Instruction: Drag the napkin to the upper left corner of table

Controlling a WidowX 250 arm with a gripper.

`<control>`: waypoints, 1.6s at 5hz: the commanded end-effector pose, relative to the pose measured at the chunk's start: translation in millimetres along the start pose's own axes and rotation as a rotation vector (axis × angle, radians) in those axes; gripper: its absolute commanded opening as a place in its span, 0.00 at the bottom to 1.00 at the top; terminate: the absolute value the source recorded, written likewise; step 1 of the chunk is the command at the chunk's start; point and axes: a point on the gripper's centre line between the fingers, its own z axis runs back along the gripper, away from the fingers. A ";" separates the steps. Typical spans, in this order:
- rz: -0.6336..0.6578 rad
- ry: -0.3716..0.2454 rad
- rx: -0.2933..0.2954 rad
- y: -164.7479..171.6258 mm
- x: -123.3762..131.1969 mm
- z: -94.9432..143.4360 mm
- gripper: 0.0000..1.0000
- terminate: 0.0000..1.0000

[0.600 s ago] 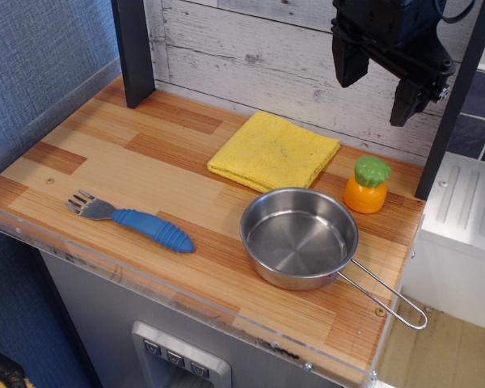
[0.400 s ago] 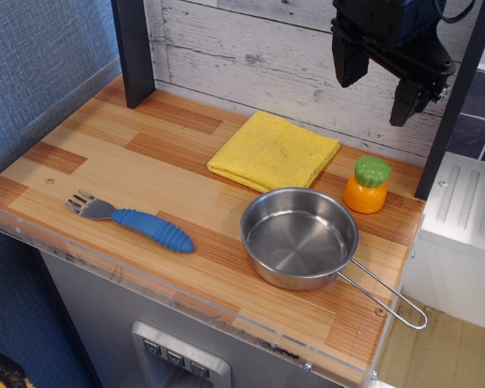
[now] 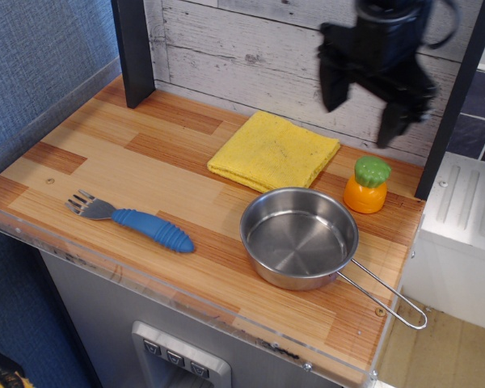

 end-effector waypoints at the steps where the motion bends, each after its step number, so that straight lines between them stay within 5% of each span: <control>1: 0.133 0.003 0.053 40.0 -14.6 5.0 1.00 0.00; 6: 0.274 0.087 0.017 83.8 -10.3 -93.6 1.00 0.00; 8: 0.295 0.132 0.027 74.5 -24.9 -95.6 1.00 0.00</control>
